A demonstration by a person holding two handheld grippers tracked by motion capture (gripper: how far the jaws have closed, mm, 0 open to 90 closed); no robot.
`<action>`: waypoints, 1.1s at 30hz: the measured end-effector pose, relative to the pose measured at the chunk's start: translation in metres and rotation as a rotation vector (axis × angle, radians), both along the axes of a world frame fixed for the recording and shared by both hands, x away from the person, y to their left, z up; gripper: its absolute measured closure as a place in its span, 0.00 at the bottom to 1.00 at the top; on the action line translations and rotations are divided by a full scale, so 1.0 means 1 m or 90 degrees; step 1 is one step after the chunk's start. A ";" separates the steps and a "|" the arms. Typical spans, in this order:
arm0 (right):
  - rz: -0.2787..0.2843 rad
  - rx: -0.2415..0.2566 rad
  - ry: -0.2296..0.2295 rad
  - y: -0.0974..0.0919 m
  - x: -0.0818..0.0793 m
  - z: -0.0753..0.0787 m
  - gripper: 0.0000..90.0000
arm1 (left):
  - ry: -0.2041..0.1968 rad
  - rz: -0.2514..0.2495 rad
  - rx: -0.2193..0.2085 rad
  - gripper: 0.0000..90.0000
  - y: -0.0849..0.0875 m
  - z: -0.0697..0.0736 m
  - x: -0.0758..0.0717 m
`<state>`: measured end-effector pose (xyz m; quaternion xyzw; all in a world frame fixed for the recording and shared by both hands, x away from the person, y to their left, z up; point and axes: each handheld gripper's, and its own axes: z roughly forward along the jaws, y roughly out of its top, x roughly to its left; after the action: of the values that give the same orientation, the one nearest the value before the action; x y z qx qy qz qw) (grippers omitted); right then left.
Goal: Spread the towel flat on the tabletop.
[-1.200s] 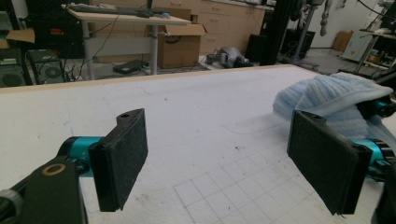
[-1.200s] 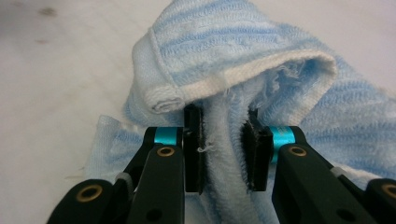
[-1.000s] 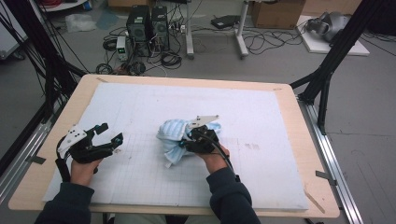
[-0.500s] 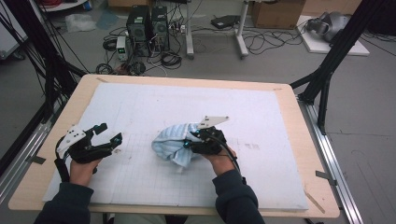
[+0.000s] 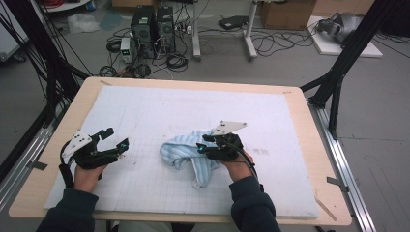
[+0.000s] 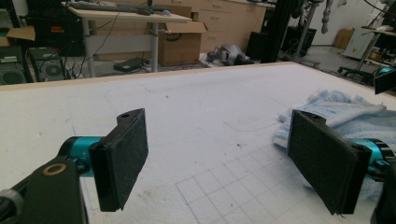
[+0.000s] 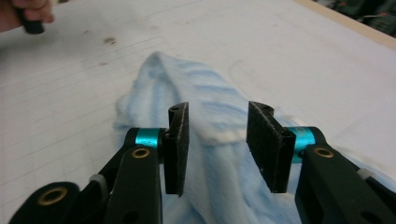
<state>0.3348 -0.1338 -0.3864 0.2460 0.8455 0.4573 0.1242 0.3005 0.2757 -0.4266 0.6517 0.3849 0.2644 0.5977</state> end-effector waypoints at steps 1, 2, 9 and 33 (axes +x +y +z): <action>0.015 -0.007 0.002 0.004 0.001 0.000 0.62 | 0.000 0.001 0.001 0.23 0.000 0.000 0.000; 0.028 -0.017 -0.006 0.011 0.001 -0.001 0.62 | 0.000 0.001 -0.001 0.23 0.000 0.000 0.000; 0.039 -0.130 -0.008 0.039 0.025 -0.006 0.96 | 0.000 -0.003 -0.002 0.23 -0.003 0.000 0.000; -0.387 -0.073 -0.082 -0.003 0.110 0.018 0.93 | 0.006 -0.010 0.000 0.24 -0.004 -0.002 0.001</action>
<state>0.4444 -0.1365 -0.3688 0.4508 0.7482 0.3650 0.3221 0.3019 0.2722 -0.4288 0.6560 0.3824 0.2564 0.5981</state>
